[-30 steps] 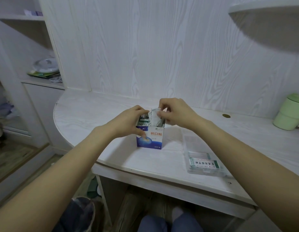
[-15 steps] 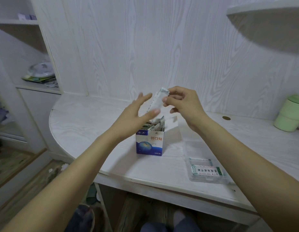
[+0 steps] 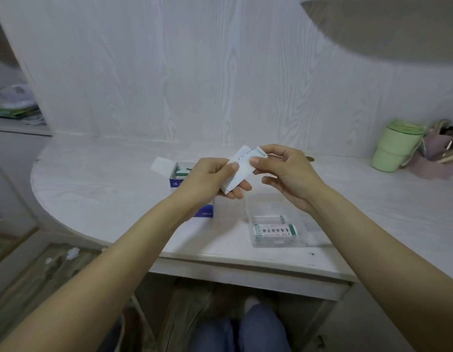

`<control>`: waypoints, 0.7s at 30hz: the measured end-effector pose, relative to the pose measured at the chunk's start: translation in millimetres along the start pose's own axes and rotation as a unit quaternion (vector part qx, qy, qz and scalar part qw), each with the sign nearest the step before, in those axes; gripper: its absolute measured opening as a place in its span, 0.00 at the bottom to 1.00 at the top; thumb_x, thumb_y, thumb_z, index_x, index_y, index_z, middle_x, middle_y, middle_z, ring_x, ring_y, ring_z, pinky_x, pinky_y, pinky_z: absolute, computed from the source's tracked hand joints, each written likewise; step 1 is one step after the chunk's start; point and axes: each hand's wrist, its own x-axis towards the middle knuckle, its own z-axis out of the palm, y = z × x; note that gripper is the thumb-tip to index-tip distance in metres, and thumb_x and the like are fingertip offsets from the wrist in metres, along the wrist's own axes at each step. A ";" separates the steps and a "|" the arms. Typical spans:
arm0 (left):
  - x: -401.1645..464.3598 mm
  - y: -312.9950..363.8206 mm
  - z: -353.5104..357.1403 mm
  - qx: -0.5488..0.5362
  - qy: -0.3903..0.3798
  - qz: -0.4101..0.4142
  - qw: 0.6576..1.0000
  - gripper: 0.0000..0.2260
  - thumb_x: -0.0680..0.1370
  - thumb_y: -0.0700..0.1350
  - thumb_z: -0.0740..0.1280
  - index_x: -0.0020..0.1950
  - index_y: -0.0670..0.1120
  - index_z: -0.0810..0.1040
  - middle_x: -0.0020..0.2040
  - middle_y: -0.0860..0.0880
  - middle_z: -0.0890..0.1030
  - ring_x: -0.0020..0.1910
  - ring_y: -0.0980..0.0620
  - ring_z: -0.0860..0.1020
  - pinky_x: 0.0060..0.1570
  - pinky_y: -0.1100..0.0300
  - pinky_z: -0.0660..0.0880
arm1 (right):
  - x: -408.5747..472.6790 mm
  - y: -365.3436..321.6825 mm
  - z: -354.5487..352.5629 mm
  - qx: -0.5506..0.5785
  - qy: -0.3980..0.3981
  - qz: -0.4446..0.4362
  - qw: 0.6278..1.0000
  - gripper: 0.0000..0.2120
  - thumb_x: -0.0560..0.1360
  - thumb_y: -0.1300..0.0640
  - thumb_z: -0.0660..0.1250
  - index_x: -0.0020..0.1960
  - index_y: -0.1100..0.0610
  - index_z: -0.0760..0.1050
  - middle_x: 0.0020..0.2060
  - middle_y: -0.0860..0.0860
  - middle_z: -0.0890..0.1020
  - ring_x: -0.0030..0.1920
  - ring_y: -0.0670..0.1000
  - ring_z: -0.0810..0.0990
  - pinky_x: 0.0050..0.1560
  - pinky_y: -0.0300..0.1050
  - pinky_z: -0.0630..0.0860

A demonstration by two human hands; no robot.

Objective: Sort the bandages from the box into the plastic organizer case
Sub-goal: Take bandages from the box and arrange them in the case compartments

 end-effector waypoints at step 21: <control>13.7 -9.7 56.9 -0.104 0.132 -0.023 0.986 0.10 0.71 0.36 0.73 0.48 0.46 0.81 0.46 0.47 0.84 0.44 0.48 0.82 0.49 0.49 0.79 | -26.1 11.8 -51.5 -0.028 0.028 0.040 0.998 0.09 0.75 0.68 0.65 0.48 0.55 0.79 0.37 0.50 0.85 0.34 0.45 0.83 0.30 0.31 0.69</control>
